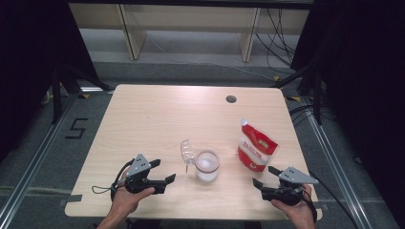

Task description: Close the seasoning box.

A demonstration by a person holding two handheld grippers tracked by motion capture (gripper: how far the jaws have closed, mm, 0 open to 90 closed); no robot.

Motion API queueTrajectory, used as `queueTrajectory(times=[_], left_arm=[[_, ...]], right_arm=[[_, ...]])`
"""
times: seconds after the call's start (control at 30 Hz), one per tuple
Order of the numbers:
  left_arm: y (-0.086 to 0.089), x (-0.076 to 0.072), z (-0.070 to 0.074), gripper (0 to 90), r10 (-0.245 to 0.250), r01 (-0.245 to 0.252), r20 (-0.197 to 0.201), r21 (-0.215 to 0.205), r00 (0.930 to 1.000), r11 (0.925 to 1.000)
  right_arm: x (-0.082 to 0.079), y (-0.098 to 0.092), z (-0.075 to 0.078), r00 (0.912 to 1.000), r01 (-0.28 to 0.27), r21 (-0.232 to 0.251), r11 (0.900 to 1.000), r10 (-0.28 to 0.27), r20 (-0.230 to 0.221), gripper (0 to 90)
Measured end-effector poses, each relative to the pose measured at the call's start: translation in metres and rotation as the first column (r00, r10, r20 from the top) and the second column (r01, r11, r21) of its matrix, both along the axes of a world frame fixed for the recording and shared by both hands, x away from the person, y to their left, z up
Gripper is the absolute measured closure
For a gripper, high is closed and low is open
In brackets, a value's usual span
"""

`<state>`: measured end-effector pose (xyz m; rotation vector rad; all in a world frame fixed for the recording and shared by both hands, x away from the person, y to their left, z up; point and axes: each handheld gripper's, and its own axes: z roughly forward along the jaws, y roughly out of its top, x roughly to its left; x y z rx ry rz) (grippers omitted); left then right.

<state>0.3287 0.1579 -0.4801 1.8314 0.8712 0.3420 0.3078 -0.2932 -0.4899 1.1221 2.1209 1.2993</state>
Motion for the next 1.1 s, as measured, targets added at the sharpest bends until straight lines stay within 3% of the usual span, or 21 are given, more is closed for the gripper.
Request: queueTrajectory(times=[0.03,0.07,0.1,0.17,0.27,0.33,0.47,0.5,0.53,0.73,0.77,0.87,1.07,1.1], left_arm=[[-0.001,-0.001,0.001,26.4,0.002,-0.002,-0.002,-0.017,1.0000,0.9999],[-0.002,0.000,0.003,29.7,-0.015,0.015,0.014,-0.013,0.9998,0.9998],[-0.003,-0.001,0.004,32.7,-0.010,0.010,0.013,-0.019,0.9999,0.9998],[-0.004,-0.001,0.006,42.1,-0.018,0.019,0.040,-0.009,0.9990,0.9998],[-0.004,0.000,0.009,56.2,-0.010,0.011,0.056,-0.019,0.9984,0.9998],[-0.006,0.000,0.011,67.5,-0.003,0.005,0.065,-0.024,0.9979,0.9997],[-0.010,0.000,0.014,80.6,-0.023,0.022,0.084,0.002,0.9962,0.9997],[-0.012,-0.001,0.014,83.0,-0.015,0.015,0.080,-0.009,0.9967,0.9998],[-0.012,0.000,0.015,85.1,-0.023,0.022,0.098,0.004,0.9949,0.9997],[-0.018,0.001,0.019,89.3,-0.032,0.033,0.096,-0.009,0.9949,0.9994],[-0.019,0.002,0.020,89.3,-0.038,0.038,0.103,0.003,0.9940,0.9993],[-0.023,0.002,0.022,89.3,-0.048,0.049,0.104,-0.004,0.9934,0.9988],[-0.032,0.005,0.026,89.3,-0.067,0.069,0.112,-0.013,0.9914,0.9975],[-0.032,0.005,0.027,89.3,-0.071,0.071,0.113,0.002,0.9910,0.9974]], right_arm=[[0.000,0.000,0.000,1.0000,0.001,-0.001,1.000,-0.001,-0.007,21.9],[0.001,-0.001,0.001,1.0000,-0.004,-0.012,1.000,0.004,0.005,22.3],[-0.001,0.000,0.001,0.9999,0.002,0.004,1.000,-0.002,-0.017,22.6],[-0.002,0.002,0.000,0.9998,0.007,0.007,1.000,-0.007,-0.017,22.6],[0.000,0.001,0.000,1.0000,0.003,-0.010,1.000,-0.003,0.003,22.6],[-0.002,0.002,0.001,0.9998,0.010,0.006,1.000,-0.010,-0.018,22.7],[0.000,0.001,0.001,1.0000,-0.008,-0.002,1.000,0.008,0.004,22.9],[0.000,0.001,0.001,1.0000,-0.008,0.001,1.000,0.008,0.005,22.9],[0.000,0.001,0.001,1.0000,-0.008,0.002,1.000,0.008,0.005,22.9],[0.000,0.001,0.001,0.9999,-0.010,-0.003,1.000,0.010,0.009,23.0],[-0.002,0.003,0.001,0.9999,0.004,0.011,1.000,-0.004,-0.014,23.0],[0.000,0.002,0.001,0.9998,-0.011,-0.009,1.000,0.011,0.016,23.1],[0.000,0.003,0.000,0.9998,-0.012,-0.011,1.000,0.013,0.014,23.1],[0.000,0.003,0.000,0.9998,-0.014,-0.011,1.000,0.014,0.013,23.1]])
